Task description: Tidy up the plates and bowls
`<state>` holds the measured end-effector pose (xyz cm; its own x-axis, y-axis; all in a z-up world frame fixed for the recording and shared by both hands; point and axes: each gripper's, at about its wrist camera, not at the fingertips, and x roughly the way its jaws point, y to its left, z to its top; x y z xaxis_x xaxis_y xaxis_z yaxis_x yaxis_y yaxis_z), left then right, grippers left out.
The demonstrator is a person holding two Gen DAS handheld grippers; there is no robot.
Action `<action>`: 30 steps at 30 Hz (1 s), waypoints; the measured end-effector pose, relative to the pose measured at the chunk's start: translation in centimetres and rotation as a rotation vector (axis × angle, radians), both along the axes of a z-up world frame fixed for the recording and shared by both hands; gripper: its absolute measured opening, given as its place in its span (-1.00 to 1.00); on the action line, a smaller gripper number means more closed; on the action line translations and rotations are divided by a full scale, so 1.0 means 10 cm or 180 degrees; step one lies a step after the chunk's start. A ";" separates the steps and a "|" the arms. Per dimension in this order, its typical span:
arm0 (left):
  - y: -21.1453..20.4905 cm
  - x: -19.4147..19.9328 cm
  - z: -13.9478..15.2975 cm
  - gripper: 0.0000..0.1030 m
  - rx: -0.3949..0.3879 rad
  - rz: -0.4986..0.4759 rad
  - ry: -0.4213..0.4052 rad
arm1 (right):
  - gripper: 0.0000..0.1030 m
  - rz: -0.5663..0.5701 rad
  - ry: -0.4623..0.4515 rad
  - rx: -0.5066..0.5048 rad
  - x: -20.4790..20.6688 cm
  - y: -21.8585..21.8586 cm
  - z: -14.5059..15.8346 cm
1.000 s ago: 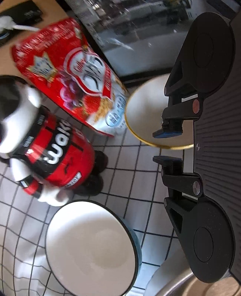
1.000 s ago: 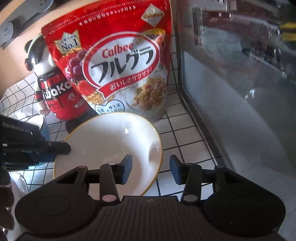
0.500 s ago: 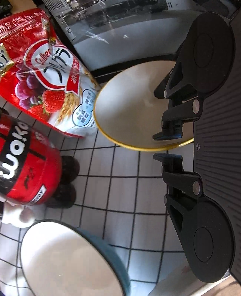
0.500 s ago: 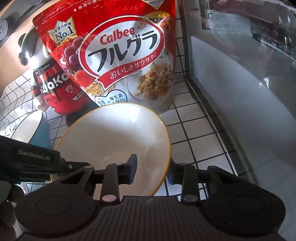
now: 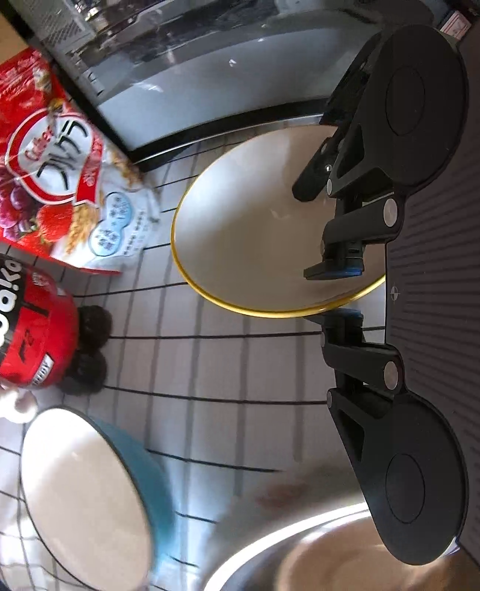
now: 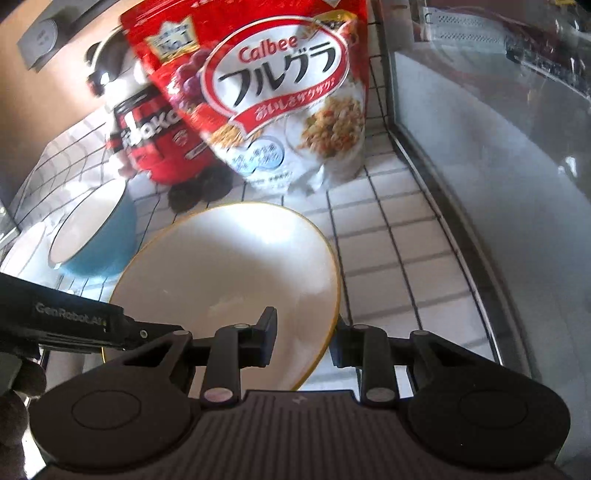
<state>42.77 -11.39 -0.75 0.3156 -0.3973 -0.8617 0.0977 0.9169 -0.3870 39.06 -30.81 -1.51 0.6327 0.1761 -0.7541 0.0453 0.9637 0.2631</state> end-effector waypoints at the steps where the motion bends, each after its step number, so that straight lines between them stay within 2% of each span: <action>1: 0.02 -0.06 0.01 -0.68 -0.0017 -0.0001 0.0016 | -0.45 0.0039 0.0014 0.0006 -0.06 0.00 0.00; 9: 0.09 -0.56 0.00 -0.68 -0.0121 0.0004 0.0167 | -0.45 0.0308 0.0126 0.0007 -0.45 -0.02 0.00; 14: 0.09 -0.71 -0.09 -0.68 -0.0165 0.0023 0.0244 | -0.46 0.0397 0.0106 0.0006 -0.56 -0.06 0.03; 24: 0.19 -0.76 0.02 -0.69 -0.0145 0.0250 0.0064 | -0.46 0.0453 -0.0002 -0.0091 -0.63 -0.07 0.06; 30: 0.20 -0.80 0.13 -0.69 -0.0060 0.0265 -0.0045 | -0.46 0.0426 -0.0055 -0.0128 -0.69 -0.10 0.10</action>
